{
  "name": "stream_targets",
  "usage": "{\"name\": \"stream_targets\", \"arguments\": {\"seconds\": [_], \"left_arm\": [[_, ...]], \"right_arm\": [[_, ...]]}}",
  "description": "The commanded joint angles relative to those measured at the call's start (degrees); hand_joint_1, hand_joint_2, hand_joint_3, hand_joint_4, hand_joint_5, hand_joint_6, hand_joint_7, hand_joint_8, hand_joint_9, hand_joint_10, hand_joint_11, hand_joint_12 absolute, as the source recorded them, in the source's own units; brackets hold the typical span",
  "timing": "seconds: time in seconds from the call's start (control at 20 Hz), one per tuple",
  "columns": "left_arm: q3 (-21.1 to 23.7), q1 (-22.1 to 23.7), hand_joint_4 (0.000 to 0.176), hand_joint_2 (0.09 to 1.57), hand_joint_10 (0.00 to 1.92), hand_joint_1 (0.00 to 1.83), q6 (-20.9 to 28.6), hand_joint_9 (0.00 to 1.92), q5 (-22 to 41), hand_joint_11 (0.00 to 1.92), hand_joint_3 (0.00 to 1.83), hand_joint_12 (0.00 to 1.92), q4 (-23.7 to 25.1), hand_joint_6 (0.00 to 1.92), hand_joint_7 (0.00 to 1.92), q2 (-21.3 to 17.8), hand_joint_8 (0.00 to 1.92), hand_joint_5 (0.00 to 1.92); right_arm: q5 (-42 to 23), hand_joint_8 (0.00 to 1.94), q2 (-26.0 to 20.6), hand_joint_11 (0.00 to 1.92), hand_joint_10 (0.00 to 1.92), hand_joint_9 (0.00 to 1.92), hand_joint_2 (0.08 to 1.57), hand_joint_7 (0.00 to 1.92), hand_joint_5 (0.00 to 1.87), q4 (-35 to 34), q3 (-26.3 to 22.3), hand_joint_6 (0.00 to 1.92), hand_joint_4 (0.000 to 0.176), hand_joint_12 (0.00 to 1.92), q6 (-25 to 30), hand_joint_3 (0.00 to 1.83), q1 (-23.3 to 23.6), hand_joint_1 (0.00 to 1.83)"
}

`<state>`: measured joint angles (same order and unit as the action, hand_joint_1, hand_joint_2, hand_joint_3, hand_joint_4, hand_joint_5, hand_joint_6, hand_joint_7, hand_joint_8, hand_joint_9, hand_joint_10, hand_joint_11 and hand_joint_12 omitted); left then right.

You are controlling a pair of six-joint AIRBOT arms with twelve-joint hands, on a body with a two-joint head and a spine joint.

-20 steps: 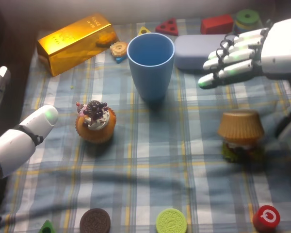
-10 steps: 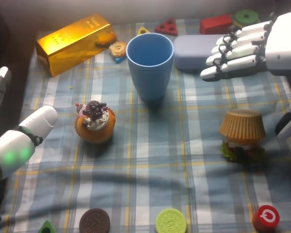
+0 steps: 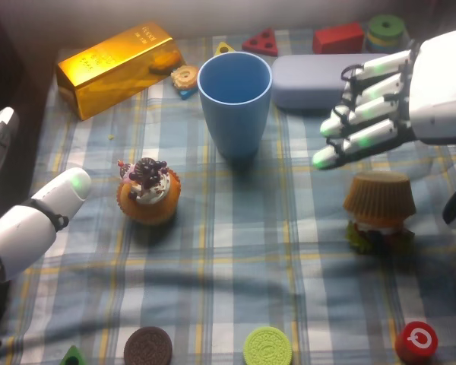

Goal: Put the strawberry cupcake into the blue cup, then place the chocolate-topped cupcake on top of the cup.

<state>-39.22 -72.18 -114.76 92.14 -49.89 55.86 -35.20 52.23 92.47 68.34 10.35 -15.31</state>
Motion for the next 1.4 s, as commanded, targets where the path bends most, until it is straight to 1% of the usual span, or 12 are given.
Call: {"name": "stream_targets", "arguments": {"seconds": [0.0, 0.1, 0.3, 0.45, 0.75, 0.8, 0.95, 1.15, 1.2, 1.25, 1.3, 1.35], "left_arm": [[-0.32, 0.19, 0.040, 1.06, 0.00, 0.06, 0.36, 0.10, 6.10, 0.00, 0.00, 0.42, 2.63, 0.00, 0.07, 0.07, 0.00, 0.09], [-0.36, 0.20, 0.010, 1.07, 0.01, 0.06, 0.36, 0.12, 5.83, 0.01, 0.00, 0.44, 2.65, 0.00, 0.08, 0.07, 0.00, 0.10], [-0.51, 0.20, 0.054, 1.05, 0.00, 0.08, 0.66, 0.10, 5.85, 0.00, 0.00, 0.40, 2.66, 0.00, 0.07, 0.17, 0.00, 0.09], [-0.51, 0.20, 0.025, 1.06, 0.01, 0.08, 0.68, 0.12, 5.81, 0.02, 0.00, 0.42, 2.68, 0.00, 0.08, 0.16, 0.01, 0.10], [-0.51, 0.20, 0.026, 1.07, 0.00, 0.10, 0.69, 0.09, 5.88, 0.00, 0.00, 0.35, 2.68, 0.00, 0.09, 0.17, 0.00, 0.12], [-0.50, 0.20, 0.007, 1.09, 0.00, 0.10, 0.69, 0.10, 5.88, 0.00, 0.00, 0.37, 2.68, 0.00, 0.09, 0.17, 0.00, 0.12], [-0.51, 0.20, 0.043, 1.07, 0.00, 0.12, 0.71, 0.11, 5.91, 0.00, 0.00, 0.39, 2.70, 0.01, 0.10, 0.18, 0.00, 0.12], [-0.50, 0.20, 0.039, 1.07, 0.01, 0.08, 0.75, 0.09, 5.92, 0.02, 0.00, 0.31, 2.72, 0.00, 0.07, 0.18, 0.00, 0.09], [-0.49, 0.20, 0.043, 1.07, 0.01, 0.07, 0.77, 0.09, 5.95, 0.02, 0.00, 0.32, 2.72, 0.00, 0.07, 0.18, 0.00, 0.08], [-0.48, 0.20, 0.065, 1.06, 0.00, 0.07, 0.80, 0.08, 6.00, 0.01, 0.00, 0.32, 2.72, 0.00, 0.07, 0.17, 0.00, 0.09], [-0.47, 0.20, 0.056, 1.06, 0.01, 0.07, 0.80, 0.09, 6.03, 0.02, 0.00, 0.33, 2.72, 0.00, 0.07, 0.17, 0.00, 0.09], [-0.46, 0.20, 0.046, 1.06, 0.01, 0.10, 0.83, 0.10, 6.03, 0.02, 0.00, 0.34, 2.73, 0.01, 0.08, 0.17, 0.01, 0.11]], "right_arm": [[-1.22, 0.00, -0.35, 0.00, 0.00, 0.40, 0.77, 0.32, 0.20, -1.80, -0.50, 0.00, 0.158, 1.04, 0.37, 0.00, 1.31, 0.94], [-0.94, 0.01, -0.35, 0.00, 0.01, 0.28, 0.80, 0.25, 0.18, 2.61, -1.33, 0.01, 0.117, 0.74, 1.95, 0.01, 2.04, 0.94], [-0.98, 0.01, -0.31, 0.00, 0.00, 0.32, 0.79, 0.35, 0.25, 3.95, -0.51, 0.00, 0.072, 0.57, 4.02, 0.00, 2.06, 1.00], [-1.71, 0.00, -0.31, 0.00, 0.01, 0.32, 0.82, 0.35, 0.28, 4.87, -0.34, 0.00, 0.128, 0.68, 5.63, 0.00, 2.06, 0.96], [-2.34, 0.00, -0.27, 0.03, 0.00, 0.37, 0.94, 0.53, 0.56, 5.11, -0.33, 0.00, 0.113, 0.71, 5.86, 0.00, 2.06, 1.01], [-2.46, 0.01, -0.20, 0.05, 0.01, 0.39, 0.95, 0.57, 0.59, 5.11, -0.33, 0.01, 0.101, 0.72, 5.86, 0.00, 2.06, 1.04], [-2.84, 0.01, 0.12, 0.18, 0.01, 0.48, 0.97, 0.72, 0.68, 5.07, -0.29, 0.01, 0.054, 0.57, 5.86, 0.01, 2.06, 1.08], [-3.14, 0.01, 0.40, 0.29, 0.01, 0.67, 1.01, 0.87, 0.89, 4.73, 0.15, 0.01, 0.005, 0.66, 5.86, 0.00, 2.06, 1.10], [-3.23, 0.01, 0.52, 0.33, 0.01, 0.72, 1.05, 0.91, 1.04, 4.39, 0.42, 0.64, 0.028, 0.65, 5.87, 0.00, 2.05, 1.10], [-3.34, 0.02, 0.61, 0.43, 0.03, 0.81, 1.07, 0.98, 1.06, 3.88, 0.75, 0.79, 0.000, 0.69, 5.97, 0.00, 2.05, 1.12], [-3.43, 0.64, 0.69, 0.53, 0.04, 0.93, 1.06, 1.06, 1.15, 3.46, 1.03, 0.70, 0.019, 0.78, 6.06, 0.00, 2.05, 1.22], [-3.73, 0.80, 0.84, 0.60, 0.05, 1.02, 1.06, 1.06, 1.15, 2.43, 1.70, 0.70, 0.030, 0.88, 6.28, 0.00, 2.04, 1.24]]}}
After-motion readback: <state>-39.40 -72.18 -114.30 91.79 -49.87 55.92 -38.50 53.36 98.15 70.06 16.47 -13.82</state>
